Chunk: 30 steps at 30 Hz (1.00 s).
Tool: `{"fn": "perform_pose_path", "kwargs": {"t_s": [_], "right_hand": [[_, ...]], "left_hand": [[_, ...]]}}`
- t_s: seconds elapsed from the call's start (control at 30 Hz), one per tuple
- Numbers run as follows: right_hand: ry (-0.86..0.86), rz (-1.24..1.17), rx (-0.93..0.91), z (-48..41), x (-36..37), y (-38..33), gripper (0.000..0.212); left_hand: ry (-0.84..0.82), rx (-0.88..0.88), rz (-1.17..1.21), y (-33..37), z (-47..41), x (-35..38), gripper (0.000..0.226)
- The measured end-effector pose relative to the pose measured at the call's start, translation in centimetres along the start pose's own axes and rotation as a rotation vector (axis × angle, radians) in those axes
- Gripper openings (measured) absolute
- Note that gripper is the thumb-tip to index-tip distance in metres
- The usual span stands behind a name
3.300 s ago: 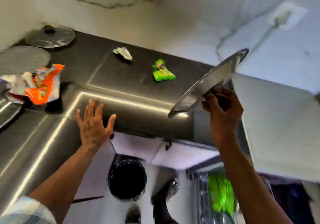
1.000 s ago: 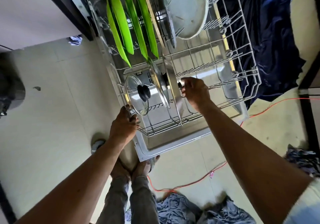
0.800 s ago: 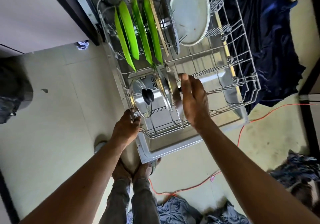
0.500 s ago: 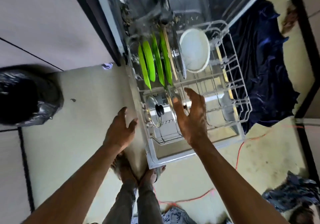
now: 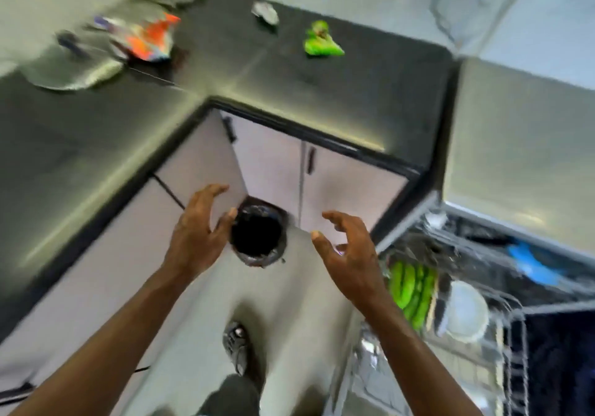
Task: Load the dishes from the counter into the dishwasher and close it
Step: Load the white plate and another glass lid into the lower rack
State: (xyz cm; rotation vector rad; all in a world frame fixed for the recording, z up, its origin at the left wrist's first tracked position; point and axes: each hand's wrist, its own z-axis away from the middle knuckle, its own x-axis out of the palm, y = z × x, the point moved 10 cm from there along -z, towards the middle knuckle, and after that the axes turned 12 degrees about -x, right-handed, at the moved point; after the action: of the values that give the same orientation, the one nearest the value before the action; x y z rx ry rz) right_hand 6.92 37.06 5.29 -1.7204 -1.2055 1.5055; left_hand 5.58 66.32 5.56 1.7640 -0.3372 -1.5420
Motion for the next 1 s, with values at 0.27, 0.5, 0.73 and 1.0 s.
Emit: {"fn": "perform_pose_path", "kwargs": {"t_s": [0.27, 0.5, 0.73, 1.0], "right_hand": [[-0.298, 0.007, -0.175, -12.1, 15.3, -11.5, 0.022], [-0.461, -0.008, -0.182, -18.6, 25.4, -15.8, 0.017], [-0.712, 0.008, -0.159, -22.9, 33.8, -16.1, 0.02], [-0.846, 0.023, -0.279, -36.5, 46.2, -17.5, 0.021]], "left_hand": [[0.25, -0.134, 0.016, -10.9, -6.4, -15.9, 0.047], [0.24, -0.296, 0.009, -19.2, -14.8, -19.8, 0.057], [0.032, -0.564, -0.301, -27.7, -24.0, -19.4, 0.1], [0.21, -0.486, -0.524, -30.1, -28.4, -18.4, 0.097]]}}
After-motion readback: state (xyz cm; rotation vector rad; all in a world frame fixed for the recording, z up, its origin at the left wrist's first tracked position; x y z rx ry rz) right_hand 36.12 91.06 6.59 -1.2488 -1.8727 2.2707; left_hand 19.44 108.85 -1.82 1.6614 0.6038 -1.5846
